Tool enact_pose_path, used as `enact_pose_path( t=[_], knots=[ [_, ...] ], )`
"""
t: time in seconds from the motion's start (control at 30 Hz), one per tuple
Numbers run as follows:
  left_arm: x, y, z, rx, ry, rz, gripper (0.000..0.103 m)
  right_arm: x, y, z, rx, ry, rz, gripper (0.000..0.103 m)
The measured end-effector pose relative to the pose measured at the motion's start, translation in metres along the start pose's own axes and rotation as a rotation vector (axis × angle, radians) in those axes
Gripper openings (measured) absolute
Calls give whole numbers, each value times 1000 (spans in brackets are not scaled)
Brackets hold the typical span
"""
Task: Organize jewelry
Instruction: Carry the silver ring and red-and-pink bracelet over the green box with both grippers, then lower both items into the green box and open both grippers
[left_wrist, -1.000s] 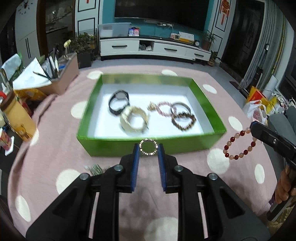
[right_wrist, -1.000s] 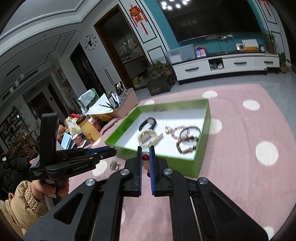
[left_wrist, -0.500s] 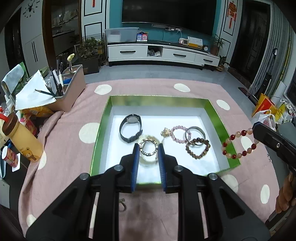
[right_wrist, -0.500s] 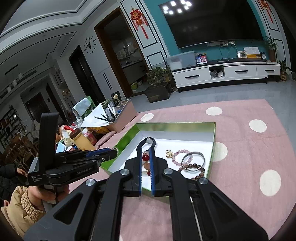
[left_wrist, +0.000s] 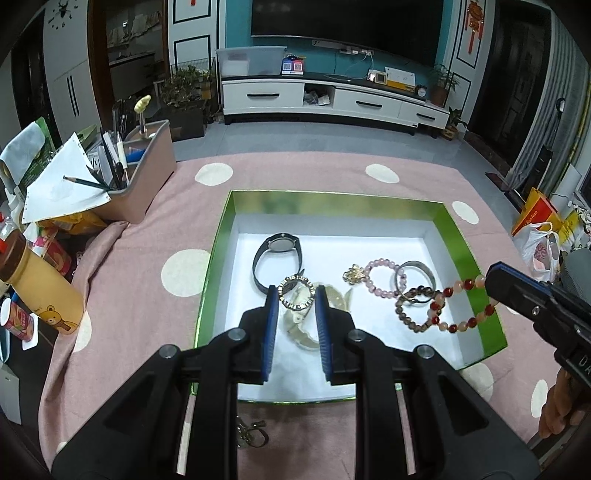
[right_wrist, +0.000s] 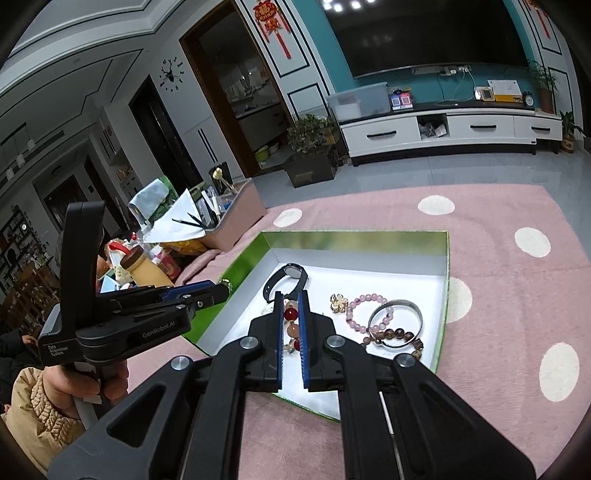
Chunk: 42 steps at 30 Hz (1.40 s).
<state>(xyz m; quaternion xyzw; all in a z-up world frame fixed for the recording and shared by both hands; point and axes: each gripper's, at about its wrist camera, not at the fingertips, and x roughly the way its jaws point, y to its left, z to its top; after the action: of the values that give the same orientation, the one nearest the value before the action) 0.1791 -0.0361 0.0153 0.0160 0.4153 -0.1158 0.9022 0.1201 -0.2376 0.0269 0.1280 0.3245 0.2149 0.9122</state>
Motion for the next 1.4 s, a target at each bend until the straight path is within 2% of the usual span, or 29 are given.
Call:
enact_pose_path(
  t=[0.53,1.07,1.13,1.2,1.23,1.3,1.33,1.4],
  knots=[
    [30,23,3,-31,55,14,19,40,-1,-4,16,81,-23,7],
    [48,16,1,3,95,26,20,59,-16,-15,51,152,-64,7],
    [50,15,0,7,99,27,20,60,-18,-16,56,158,-73,10],
    [50,13,0,9,101,26,20,60,-20,-17,74,163,-81,29],
    [49,13,0,8,100,25,20,57,-21,-16,84,156,-81,30],
    [46,11,0,7,93,16,25,52,-21,-16,82,143,-79,30],
    [44,10,0,5,89,12,37,48,-21,-16,82,135,-77,30],
    [38,7,0,9,73,8,55,42,-20,-16,84,126,-72,33]
  ],
)
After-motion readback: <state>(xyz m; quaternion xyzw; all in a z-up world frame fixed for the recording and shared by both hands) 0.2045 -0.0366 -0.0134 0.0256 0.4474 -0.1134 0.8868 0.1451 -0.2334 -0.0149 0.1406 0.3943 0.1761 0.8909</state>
